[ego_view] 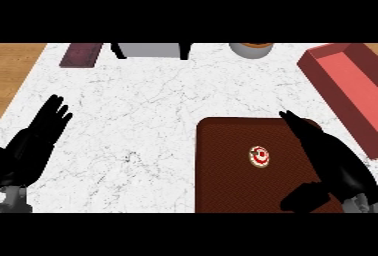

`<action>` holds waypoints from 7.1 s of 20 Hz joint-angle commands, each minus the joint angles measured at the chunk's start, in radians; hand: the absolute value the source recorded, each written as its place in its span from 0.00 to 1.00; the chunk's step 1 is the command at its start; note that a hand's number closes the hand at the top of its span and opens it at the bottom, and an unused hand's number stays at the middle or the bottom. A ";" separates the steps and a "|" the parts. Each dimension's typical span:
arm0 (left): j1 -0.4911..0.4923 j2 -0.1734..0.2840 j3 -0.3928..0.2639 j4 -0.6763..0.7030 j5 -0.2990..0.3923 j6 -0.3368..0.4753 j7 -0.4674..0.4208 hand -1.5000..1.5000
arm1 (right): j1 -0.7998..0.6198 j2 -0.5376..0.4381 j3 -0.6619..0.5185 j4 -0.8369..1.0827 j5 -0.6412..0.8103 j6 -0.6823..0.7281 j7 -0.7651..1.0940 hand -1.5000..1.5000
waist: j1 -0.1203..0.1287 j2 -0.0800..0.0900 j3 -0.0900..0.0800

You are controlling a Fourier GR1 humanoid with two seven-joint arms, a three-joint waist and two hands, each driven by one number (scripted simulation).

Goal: Pick the cupcake from the tray and place it in the cardboard box

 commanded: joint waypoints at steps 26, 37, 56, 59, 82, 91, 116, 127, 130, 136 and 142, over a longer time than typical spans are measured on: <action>-0.009 -0.155 0.106 -0.028 -0.146 -0.077 0.080 0.50 | -0.030 0.350 -0.074 0.196 0.313 0.260 -0.041 0.00 | -0.015 -0.002 0.002; -0.053 -0.170 0.175 0.048 -0.173 -0.146 0.062 0.50 | -0.046 0.481 -0.101 0.333 0.434 0.288 -0.074 0.00 | -0.015 -0.001 0.002; -0.018 -0.220 0.225 -0.041 -0.200 -0.183 0.117 0.50 | 0.032 0.492 -0.179 0.433 0.549 0.340 -0.237 0.00 | -0.016 -0.002 0.002; 0.029 -0.212 0.234 -0.068 -0.204 -0.212 0.110 0.50 | -0.021 0.542 -0.188 0.561 0.591 0.288 -0.239 0.00 | -0.012 -0.002 0.002; -0.025 -0.227 0.266 0.023 -0.226 -0.272 0.069 0.50 | -0.254 0.457 -0.397 0.855 0.641 0.209 -0.544 1.00 | -0.001 0.004 0.002; -0.034 -0.261 0.223 -0.031 -0.253 -0.235 0.117 0.50 | -0.576 0.415 -0.499 1.394 0.713 -0.023 -0.652 1.00 | 0.015 0.008 0.003; -0.011 -0.262 0.251 -0.039 -0.259 -0.225 0.123 0.50 | -0.736 0.247 -0.571 0.916 0.840 -0.086 -0.306 1.00 | -0.017 -0.003 0.001; -0.005 -0.272 0.241 -0.068 -0.259 -0.242 0.114 0.50 | -0.768 0.098 -0.674 1.194 0.819 -0.152 -0.510 1.00 | 0.002 0.003 0.002; -0.028 -0.251 0.257 -0.084 -0.247 -0.233 0.171 0.50 | -0.760 0.090 -0.692 1.263 0.823 -0.257 -0.575 1.00 | 0.003 0.003 0.002; -0.023 -0.222 0.304 -0.021 -0.205 -0.296 0.104 0.50 | -0.760 0.040 -0.747 1.452 0.791 -0.351 -0.738 1.00 | 0.009 0.007 0.002; -0.031 -0.272 0.237 -0.100 -0.251 -0.231 0.170 0.50 | -0.742 0.015 -0.813 1.644 0.747 -0.412 -0.856 1.00 | 0.030 0.015 0.005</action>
